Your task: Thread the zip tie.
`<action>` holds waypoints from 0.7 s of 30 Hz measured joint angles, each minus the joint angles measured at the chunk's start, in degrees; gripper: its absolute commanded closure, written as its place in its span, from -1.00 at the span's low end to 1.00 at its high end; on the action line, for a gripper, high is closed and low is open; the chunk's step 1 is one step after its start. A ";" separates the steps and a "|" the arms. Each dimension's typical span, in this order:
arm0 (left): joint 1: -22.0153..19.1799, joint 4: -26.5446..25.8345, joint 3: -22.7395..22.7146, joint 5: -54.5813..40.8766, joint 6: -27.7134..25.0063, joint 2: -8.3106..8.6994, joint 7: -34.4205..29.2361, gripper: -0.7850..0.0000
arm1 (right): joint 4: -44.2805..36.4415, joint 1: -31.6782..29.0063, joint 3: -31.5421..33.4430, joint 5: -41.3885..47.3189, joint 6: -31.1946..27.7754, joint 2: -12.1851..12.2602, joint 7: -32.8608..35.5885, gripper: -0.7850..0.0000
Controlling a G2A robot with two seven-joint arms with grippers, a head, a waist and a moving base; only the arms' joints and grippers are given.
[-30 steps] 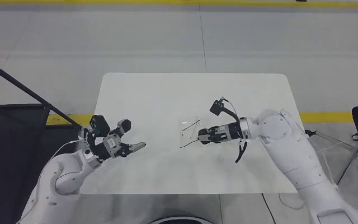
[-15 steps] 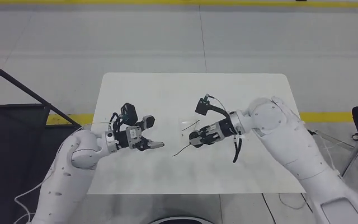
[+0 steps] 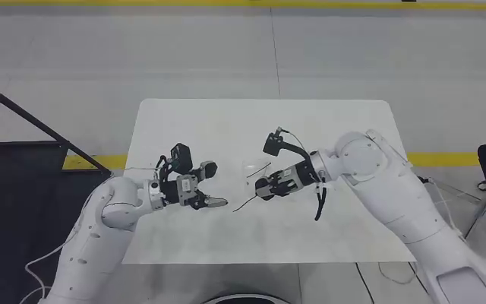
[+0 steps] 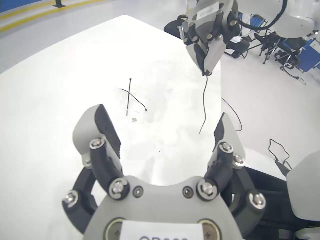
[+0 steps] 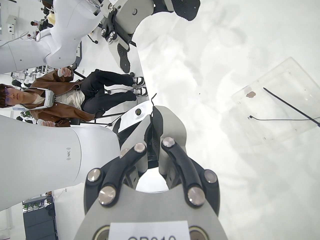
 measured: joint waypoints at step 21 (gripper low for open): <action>-10.70 6.24 14.02 -12.09 -0.59 2.46 -5.12 0.04 | 4.60 6.86 -4.74 1.24 2.84 -3.45 2.53 1.00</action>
